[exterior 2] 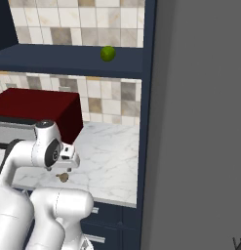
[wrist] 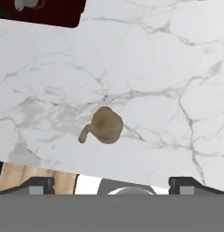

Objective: Pick the lime, garlic from the counter and place them in the cabinet.

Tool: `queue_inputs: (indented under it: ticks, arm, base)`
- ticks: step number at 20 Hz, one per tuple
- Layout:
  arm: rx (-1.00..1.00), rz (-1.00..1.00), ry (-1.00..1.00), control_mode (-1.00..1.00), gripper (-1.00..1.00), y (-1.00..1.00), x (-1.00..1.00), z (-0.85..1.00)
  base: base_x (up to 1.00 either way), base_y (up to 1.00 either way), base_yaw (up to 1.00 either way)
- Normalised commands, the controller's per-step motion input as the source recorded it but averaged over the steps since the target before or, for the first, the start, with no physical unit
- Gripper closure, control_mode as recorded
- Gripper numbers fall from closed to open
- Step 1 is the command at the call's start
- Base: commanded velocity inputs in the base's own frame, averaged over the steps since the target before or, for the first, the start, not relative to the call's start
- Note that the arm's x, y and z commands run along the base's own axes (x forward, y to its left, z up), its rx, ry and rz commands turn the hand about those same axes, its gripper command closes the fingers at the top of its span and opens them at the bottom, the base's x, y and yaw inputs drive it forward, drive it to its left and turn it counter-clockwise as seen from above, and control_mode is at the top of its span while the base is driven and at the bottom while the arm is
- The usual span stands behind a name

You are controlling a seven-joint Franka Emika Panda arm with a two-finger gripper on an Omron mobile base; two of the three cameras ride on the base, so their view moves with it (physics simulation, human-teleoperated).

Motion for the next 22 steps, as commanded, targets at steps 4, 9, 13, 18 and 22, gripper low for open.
queue_inputs:
  ticks: [4, 9, 13, 18, 22]
  arm:
    - [-0.02, 0.00, 0.04, -1.00, -1.00, 0.06, 0.21, -0.42]
    - [0.00, 0.00, 0.06, -1.00, -1.00, 0.07, 0.19, -0.36]
    - [0.00, 0.00, 0.07, -1.00, -1.00, 0.08, 0.16, -0.29]
    - [0.00, 0.00, 0.06, -1.00, -1.00, 0.00, 0.07, -0.34]
    - [0.00, 0.00, 0.03, -1.00, -1.00, 0.00, 0.05, -0.27]
  base:
    - [0.00, 0.00, 0.00]
    - [0.00, 0.00, 0.00]
    - [0.00, 0.00, 0.00]
    - [0.00, 0.00, 0.00]
    - [0.00, 0.00, 0.00]
